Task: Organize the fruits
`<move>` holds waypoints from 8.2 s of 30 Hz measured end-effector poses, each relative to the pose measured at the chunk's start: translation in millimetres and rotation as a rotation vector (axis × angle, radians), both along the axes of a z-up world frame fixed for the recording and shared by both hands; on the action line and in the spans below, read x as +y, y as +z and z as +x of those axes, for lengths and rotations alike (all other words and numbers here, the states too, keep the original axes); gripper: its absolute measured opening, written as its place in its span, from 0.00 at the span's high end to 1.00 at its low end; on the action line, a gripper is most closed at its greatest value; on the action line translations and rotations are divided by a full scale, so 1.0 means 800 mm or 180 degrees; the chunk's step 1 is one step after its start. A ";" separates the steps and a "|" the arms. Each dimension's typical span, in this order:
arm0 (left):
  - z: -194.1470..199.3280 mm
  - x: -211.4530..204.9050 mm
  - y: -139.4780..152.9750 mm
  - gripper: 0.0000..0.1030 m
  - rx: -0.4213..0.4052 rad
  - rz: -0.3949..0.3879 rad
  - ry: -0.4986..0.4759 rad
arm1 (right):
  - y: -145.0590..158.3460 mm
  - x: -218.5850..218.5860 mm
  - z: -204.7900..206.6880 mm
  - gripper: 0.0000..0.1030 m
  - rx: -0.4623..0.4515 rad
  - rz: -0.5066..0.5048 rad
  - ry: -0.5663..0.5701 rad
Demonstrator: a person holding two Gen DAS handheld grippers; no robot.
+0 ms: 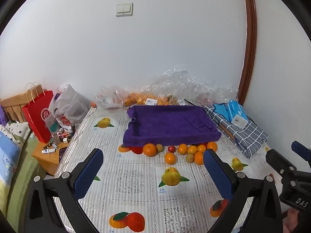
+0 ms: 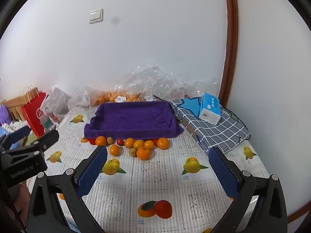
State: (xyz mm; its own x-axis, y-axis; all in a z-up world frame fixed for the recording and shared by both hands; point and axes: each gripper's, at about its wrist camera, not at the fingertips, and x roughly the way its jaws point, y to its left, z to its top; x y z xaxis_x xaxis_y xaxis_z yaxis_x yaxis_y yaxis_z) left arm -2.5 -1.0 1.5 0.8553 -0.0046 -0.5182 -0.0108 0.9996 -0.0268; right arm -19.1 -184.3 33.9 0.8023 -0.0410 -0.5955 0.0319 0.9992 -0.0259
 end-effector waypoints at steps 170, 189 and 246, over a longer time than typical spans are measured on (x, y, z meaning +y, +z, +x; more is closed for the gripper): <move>0.198 0.067 -0.222 0.19 0.0936 -0.0451 -0.0159 | -0.233 -0.061 0.223 0.39 0.0788 0.0034 0.0201; 0.250 0.033 -0.222 0.42 0.0908 -0.0265 -0.0483 | -0.258 -0.047 0.266 0.58 0.0908 -0.0112 0.0319; 0.213 0.079 -0.175 0.61 0.0146 -0.1004 -0.0320 | -0.198 -0.060 0.227 0.61 0.0118 0.0191 0.0345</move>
State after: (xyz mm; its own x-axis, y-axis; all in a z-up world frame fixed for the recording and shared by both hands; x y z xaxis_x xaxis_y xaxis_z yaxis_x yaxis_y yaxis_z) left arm 167.8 62.3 -138.7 0.8183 -0.2540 -0.5157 0.0791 0.9383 -0.3367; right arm 162.4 -232.4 -124.8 0.7774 0.0813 -0.6237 -0.0762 0.9965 0.0348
